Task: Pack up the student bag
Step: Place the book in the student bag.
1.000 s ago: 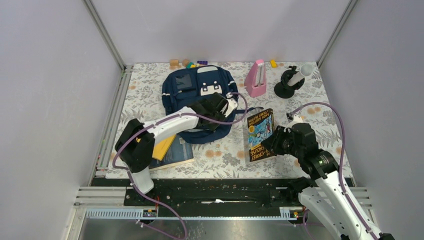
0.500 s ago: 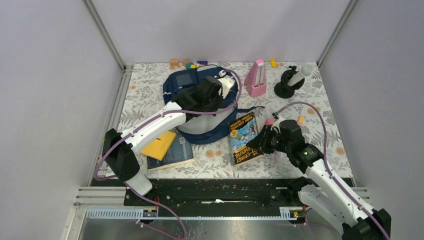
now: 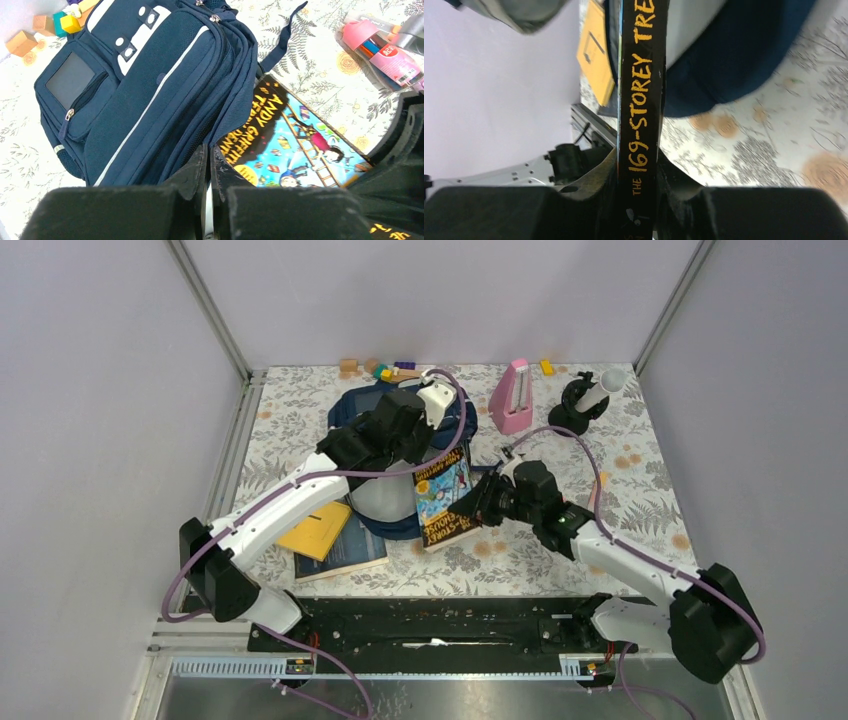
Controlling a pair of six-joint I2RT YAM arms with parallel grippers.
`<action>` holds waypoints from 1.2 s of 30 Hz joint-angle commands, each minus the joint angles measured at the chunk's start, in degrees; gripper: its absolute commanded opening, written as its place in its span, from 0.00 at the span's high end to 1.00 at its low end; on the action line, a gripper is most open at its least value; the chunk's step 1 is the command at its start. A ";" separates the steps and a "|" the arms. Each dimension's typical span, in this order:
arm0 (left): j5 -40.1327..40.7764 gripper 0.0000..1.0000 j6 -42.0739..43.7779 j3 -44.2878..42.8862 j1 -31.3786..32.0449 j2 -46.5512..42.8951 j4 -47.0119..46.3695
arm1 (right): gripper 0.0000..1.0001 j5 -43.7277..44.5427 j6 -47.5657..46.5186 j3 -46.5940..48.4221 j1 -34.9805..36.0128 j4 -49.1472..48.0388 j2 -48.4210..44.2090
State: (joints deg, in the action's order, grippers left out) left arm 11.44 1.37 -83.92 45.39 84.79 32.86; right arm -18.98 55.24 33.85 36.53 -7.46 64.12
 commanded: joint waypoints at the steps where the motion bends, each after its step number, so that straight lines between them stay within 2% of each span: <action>1: 0.36 1.00 -1.20 -0.27 0.05 -3.47 -7.20 | 1.00 1.08 5.08 5.52 1.35 -14.81 4.19; 5: -1.00 1.00 -3.48 0.86 0.05 -3.97 -7.84 | 1.00 1.08 8.01 6.26 2.00 -21.86 11.13; 12: -3.34 1.00 -5.02 2.71 0.05 -5.34 -8.71 | 1.00 2.29 7.82 9.31 2.28 -34.01 22.39; 24: -3.33 1.00 -5.47 3.50 0.05 -6.69 -8.52 | 1.00 9.22 7.38 18.74 2.11 -43.86 38.12; 30: -3.19 1.00 -5.41 3.44 0.05 -7.00 -8.34 | 1.00 10.45 4.32 24.22 2.05 -46.24 44.15; 34: -3.09 1.00 -5.49 3.37 0.05 -7.01 -8.08 | 1.00 14.48 0.13 26.73 2.06 -40.98 44.77; 35: -3.09 1.00 -5.57 3.37 0.05 -7.01 -8.05 | 0.99 15.86 -0.84 26.73 2.05 -40.25 44.77; 36: -3.11 1.00 -5.56 3.37 0.05 -7.09 -8.03 | 0.89 17.00 -1.63 26.46 2.01 -40.03 44.73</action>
State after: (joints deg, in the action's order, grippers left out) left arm 9.32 -2.94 -79.99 45.01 81.73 30.68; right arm -8.12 59.42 56.07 38.33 -42.15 109.84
